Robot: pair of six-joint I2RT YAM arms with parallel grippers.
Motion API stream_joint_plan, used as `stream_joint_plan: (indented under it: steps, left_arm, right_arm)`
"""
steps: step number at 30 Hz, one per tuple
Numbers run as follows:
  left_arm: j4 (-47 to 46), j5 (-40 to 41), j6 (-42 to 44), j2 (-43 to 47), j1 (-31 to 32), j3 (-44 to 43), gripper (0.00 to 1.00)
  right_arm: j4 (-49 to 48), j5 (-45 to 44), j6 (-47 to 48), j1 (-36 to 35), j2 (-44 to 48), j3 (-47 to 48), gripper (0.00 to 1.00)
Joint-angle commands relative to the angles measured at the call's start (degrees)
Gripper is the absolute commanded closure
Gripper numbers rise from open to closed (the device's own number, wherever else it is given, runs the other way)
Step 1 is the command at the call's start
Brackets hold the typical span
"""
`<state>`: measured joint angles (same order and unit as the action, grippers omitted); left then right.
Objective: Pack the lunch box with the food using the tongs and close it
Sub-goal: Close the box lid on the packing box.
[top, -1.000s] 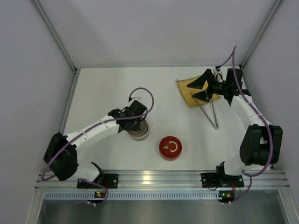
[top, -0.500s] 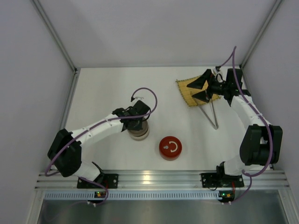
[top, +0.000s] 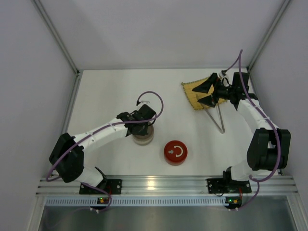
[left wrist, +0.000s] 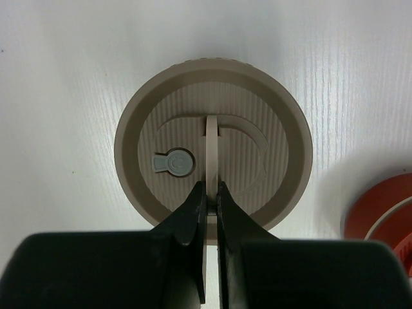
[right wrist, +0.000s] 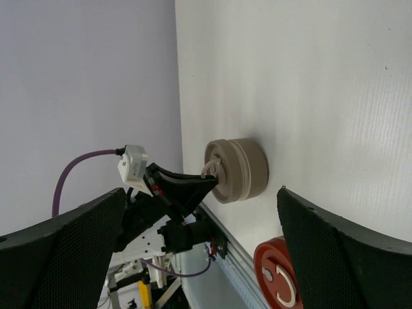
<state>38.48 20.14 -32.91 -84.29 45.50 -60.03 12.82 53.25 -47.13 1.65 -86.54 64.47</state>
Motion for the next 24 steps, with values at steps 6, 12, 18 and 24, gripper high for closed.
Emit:
stream_joint_plan:
  steps: [6,12,18,24]
  left_arm:
    - [-0.6,-0.5,-0.9,1.5,0.3,1.0,1.0]
    - [0.3,0.1,0.1,2.3,0.3,1.4,1.0]
    - [0.8,-0.4,0.3,2.5,0.3,1.8,1.0]
    - [0.5,-0.7,0.5,1.0,0.3,0.7,1.0]
  right_arm:
    - [-2.4,0.2,0.4,0.5,0.7,0.5,0.01]
    - [-2.4,0.3,0.4,0.5,0.3,0.7,0.01]
    - [-2.4,0.1,0.3,0.5,0.3,0.7,0.01]
    - [-2.4,0.0,0.5,0.5,0.3,0.7,0.01]
